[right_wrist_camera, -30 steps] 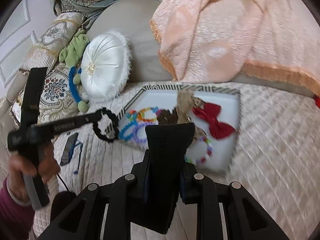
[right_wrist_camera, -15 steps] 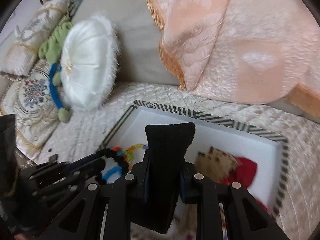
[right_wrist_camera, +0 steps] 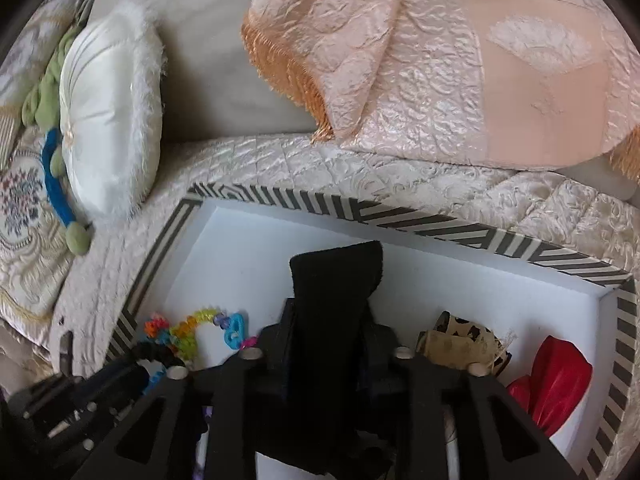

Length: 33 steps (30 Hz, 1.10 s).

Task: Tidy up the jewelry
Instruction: 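Carry the black scrunchie and black velvet bow into the striped tray and open both tools, then lift both tools out of the tray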

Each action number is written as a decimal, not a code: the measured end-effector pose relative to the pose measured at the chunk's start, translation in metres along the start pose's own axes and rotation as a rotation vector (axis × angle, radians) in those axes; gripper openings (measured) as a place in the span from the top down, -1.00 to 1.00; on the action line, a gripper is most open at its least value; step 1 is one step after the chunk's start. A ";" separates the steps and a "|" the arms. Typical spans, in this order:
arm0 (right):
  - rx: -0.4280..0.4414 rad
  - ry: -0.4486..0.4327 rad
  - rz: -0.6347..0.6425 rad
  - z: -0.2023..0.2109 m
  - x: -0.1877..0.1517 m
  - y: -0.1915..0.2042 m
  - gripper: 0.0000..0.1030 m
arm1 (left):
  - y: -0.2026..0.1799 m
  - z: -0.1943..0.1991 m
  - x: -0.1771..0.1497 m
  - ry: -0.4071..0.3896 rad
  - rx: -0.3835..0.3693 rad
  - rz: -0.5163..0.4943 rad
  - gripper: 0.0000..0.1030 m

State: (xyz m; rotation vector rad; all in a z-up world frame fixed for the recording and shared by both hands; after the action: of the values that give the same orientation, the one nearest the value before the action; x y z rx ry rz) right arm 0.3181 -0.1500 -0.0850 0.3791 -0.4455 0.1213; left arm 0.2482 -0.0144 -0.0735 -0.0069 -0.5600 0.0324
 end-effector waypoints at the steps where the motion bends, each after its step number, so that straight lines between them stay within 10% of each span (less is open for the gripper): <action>1: 0.012 -0.013 0.000 0.006 0.000 0.001 0.20 | 0.000 0.002 0.000 -0.003 0.011 -0.003 0.47; 4: 0.034 -0.039 -0.005 0.024 -0.003 0.005 0.19 | 0.001 0.009 -0.002 -0.016 0.008 0.007 0.08; 33: -0.110 -0.280 0.023 0.184 -0.126 0.029 -0.03 | -0.016 0.122 -0.062 -0.148 0.081 -0.009 0.08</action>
State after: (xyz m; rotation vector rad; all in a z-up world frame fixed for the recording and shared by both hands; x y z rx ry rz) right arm 0.1264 -0.1977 0.0227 0.2838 -0.7302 0.0652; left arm 0.1316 -0.0332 -0.0032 0.0776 -0.7059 0.0474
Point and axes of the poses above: each gripper's, at about its wrist camera, not at the fingertips, and z roughly against the way its jaws point, y to its left, x to its top, the point moved 6 cm from there along -z, roughly the way its jaws point, and after that the axes turned 3 degrees about x, right-handed, at the moved point
